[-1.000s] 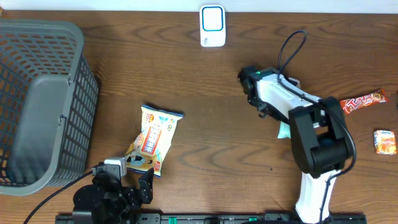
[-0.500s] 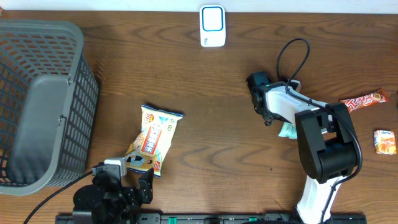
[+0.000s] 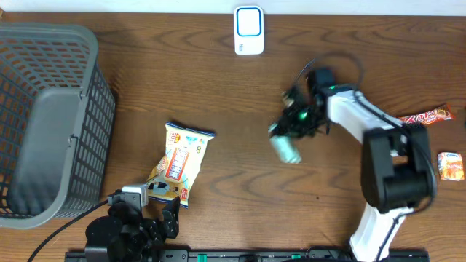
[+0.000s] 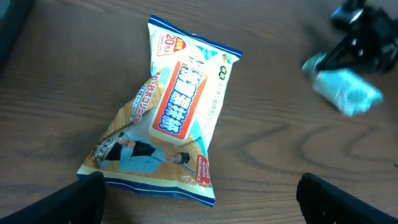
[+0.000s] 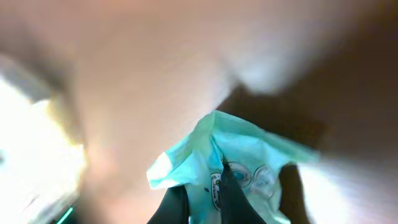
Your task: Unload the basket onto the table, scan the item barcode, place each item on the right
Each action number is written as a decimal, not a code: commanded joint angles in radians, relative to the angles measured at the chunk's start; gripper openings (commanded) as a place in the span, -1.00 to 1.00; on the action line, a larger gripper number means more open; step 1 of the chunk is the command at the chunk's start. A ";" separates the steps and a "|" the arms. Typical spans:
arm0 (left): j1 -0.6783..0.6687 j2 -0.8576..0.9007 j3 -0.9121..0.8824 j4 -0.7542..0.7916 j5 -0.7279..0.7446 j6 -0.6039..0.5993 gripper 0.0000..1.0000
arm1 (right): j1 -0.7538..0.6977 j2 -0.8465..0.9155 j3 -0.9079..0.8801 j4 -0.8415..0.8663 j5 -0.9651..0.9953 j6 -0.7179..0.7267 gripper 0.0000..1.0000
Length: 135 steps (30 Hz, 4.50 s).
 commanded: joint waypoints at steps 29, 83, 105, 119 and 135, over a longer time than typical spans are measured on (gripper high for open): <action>0.002 -0.006 0.004 0.002 0.015 -0.005 0.96 | 0.011 0.053 -0.046 -0.025 -0.330 -0.402 0.99; 0.002 -0.006 0.004 0.002 0.015 -0.005 0.96 | 0.616 -0.049 -0.057 -0.154 1.191 0.433 0.79; 0.002 -0.006 0.004 0.002 0.015 -0.005 0.96 | 0.618 0.135 0.073 -0.384 1.208 0.424 -0.97; 0.002 -0.006 0.004 0.002 0.015 -0.005 0.96 | 0.664 -0.108 0.103 -0.307 1.608 0.144 -0.97; 0.002 -0.006 0.004 0.002 0.015 -0.005 0.96 | 0.702 -0.290 0.142 -0.128 1.300 -0.317 -0.98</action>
